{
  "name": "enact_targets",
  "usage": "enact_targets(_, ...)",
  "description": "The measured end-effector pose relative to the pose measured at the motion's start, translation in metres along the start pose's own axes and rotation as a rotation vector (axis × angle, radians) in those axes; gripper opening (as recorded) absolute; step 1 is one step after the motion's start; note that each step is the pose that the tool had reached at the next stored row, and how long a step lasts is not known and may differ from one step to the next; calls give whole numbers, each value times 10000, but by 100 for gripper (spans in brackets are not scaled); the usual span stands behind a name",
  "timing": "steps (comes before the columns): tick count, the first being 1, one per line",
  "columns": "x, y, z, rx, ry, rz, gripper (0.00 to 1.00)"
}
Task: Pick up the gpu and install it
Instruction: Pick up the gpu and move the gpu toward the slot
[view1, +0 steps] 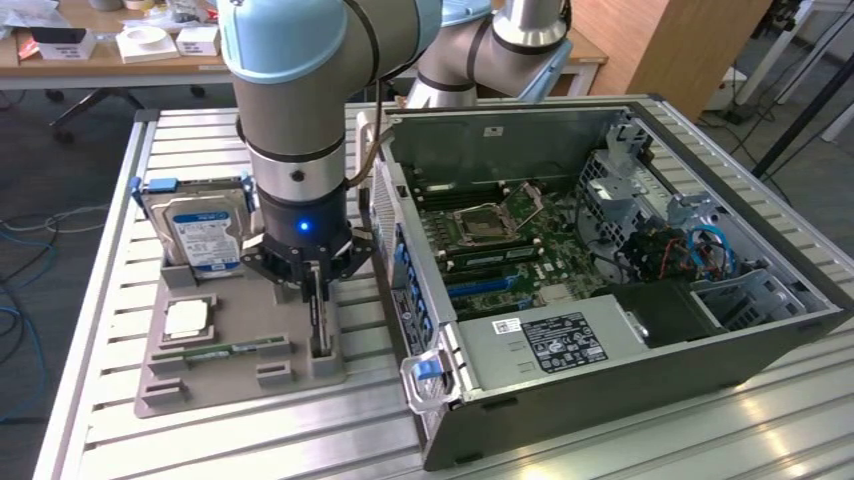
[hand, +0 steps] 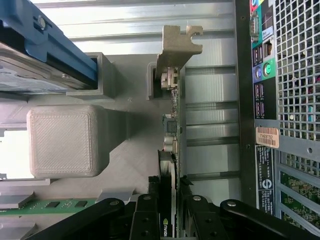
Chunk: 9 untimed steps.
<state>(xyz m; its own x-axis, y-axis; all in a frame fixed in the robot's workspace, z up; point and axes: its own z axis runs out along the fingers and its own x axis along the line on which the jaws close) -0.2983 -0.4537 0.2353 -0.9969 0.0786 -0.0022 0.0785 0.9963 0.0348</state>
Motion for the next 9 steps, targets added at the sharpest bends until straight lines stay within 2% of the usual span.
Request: enact_targets(9, -1, 3, -94, -1, 11, -295, 26)
